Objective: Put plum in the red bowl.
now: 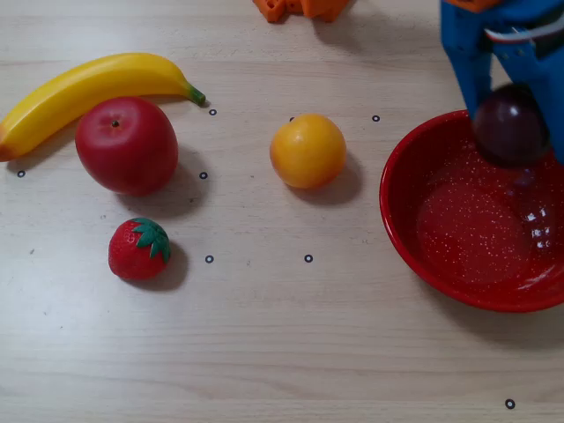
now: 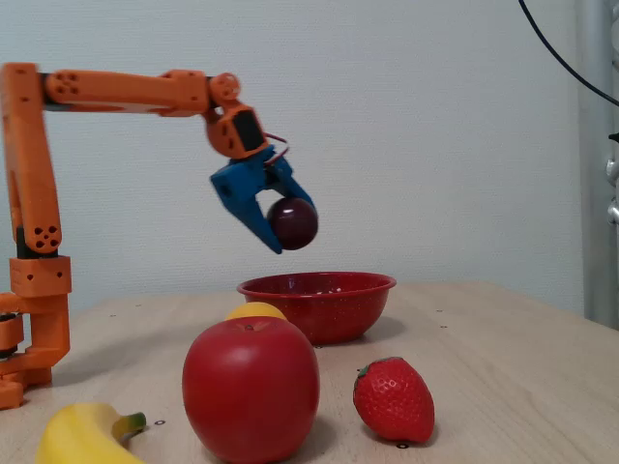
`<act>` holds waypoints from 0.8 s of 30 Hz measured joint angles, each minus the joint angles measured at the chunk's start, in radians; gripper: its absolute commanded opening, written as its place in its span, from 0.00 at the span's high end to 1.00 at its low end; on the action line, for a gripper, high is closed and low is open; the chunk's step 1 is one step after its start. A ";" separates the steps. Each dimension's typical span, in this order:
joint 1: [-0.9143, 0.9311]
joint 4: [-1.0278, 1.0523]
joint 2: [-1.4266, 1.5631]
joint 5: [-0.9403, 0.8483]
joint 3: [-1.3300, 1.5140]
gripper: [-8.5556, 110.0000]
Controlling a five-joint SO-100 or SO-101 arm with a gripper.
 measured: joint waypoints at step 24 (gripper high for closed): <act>-0.002 0.252 -0.500 -0.109 -0.433 0.68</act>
